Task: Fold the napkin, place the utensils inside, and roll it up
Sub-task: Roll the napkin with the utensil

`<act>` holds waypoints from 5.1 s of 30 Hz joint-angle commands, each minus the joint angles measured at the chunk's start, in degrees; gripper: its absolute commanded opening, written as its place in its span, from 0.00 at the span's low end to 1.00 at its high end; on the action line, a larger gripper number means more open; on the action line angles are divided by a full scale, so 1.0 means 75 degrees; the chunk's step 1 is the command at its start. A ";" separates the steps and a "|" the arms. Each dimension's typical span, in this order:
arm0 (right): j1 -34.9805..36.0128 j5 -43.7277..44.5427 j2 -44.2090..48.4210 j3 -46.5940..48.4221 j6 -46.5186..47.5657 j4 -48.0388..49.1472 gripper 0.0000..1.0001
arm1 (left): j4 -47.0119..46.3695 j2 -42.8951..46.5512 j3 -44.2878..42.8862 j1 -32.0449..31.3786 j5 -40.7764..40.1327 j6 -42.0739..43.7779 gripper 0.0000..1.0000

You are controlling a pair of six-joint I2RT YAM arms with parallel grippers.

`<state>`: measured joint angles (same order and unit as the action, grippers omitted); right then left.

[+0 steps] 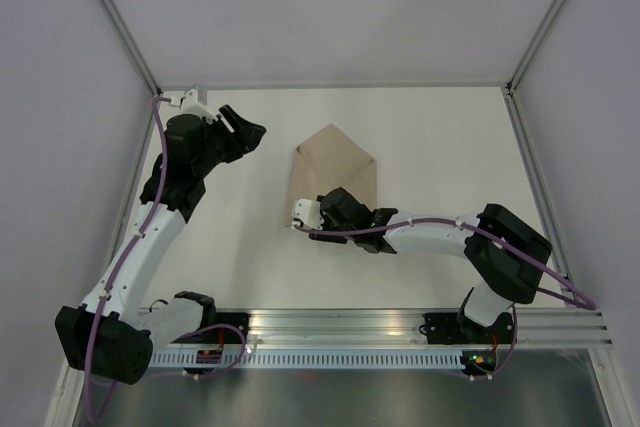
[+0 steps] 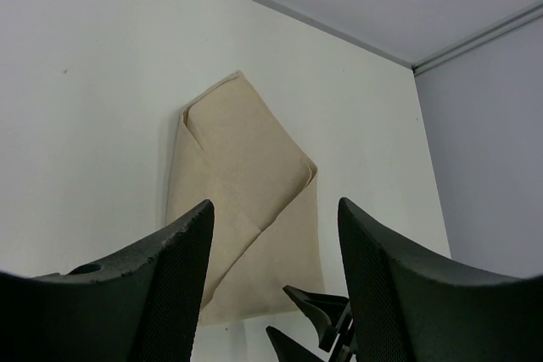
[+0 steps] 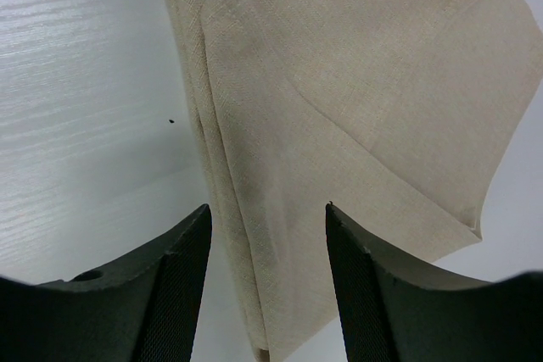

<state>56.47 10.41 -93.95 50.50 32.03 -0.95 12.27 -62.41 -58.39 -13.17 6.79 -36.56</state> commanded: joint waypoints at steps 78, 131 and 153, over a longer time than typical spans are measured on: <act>-0.1493 -0.4012 -0.1535 0.1727 0.0370 -0.3001 0.00 | -0.4177 0.0059 0.2792 -0.0857 -0.0610 0.1346 0.52; -0.3321 -0.7014 -0.5542 0.6343 0.1869 -0.8461 0.00 | -0.5622 -0.1475 0.3802 -0.4877 -0.0729 0.7850 0.73; -0.3720 -0.6920 -0.6281 0.7235 0.2338 -0.9424 0.00 | -0.3535 -0.3795 0.1926 -0.5123 -0.0073 0.8542 0.73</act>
<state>29.28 -47.81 -137.60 104.42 45.04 -72.86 -15.53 -89.56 -41.04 -50.52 4.95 24.03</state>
